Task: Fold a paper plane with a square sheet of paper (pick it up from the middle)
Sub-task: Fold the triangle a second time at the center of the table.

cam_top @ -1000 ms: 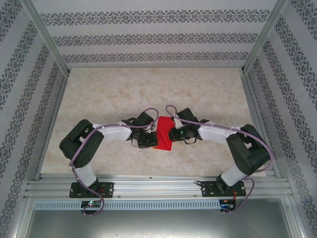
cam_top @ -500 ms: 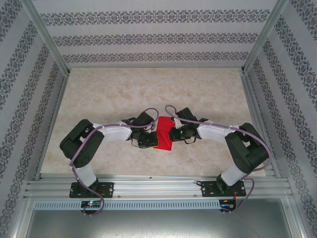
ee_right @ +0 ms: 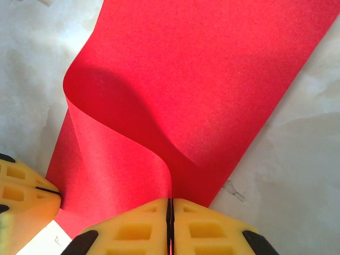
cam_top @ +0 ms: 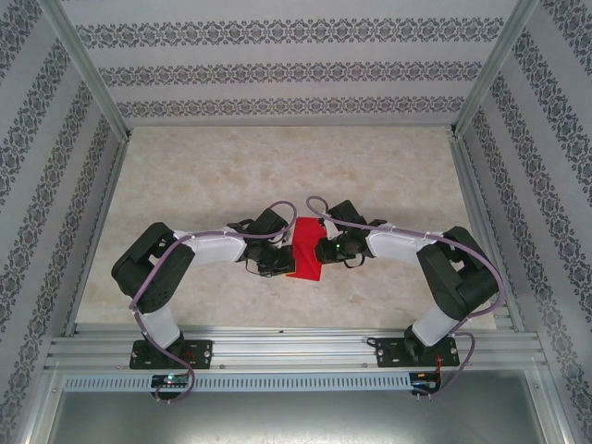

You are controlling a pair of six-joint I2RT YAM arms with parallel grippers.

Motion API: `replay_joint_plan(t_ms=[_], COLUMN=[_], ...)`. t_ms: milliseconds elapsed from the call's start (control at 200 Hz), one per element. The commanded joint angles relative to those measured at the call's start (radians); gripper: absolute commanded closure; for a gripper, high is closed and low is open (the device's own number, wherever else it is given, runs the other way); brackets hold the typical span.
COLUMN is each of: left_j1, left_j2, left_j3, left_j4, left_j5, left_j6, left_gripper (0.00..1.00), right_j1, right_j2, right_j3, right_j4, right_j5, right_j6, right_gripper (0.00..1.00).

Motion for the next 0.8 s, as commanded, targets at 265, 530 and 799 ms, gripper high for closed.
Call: replay_joint_plan(t_ms=[265, 530, 799], left_j1=[-0.012, -0.013, -0.013], left_j2=[0.033, 0.036, 0.033], left_j3=[0.001, 0.000, 0.000], left_j4=[-0.065, -0.057, -0.062], left_j5=[-0.052, -0.052, -0.054], left_j6=[0.033, 0.029, 0.031], left_gripper=[0.92, 0.92, 0.92], right_j1=[-0.007, -0.002, 0.002], right_j2=[0.021, 0.037, -0.002], right_j3=[0.039, 0.043, 0.028], right_j4=[-0.036, -0.035, -0.037], right_j5=[0.029, 0.029, 0.040], right_j6=[-0.022, -0.022, -0.010], right_gripper=[0.90, 0.90, 0.90])
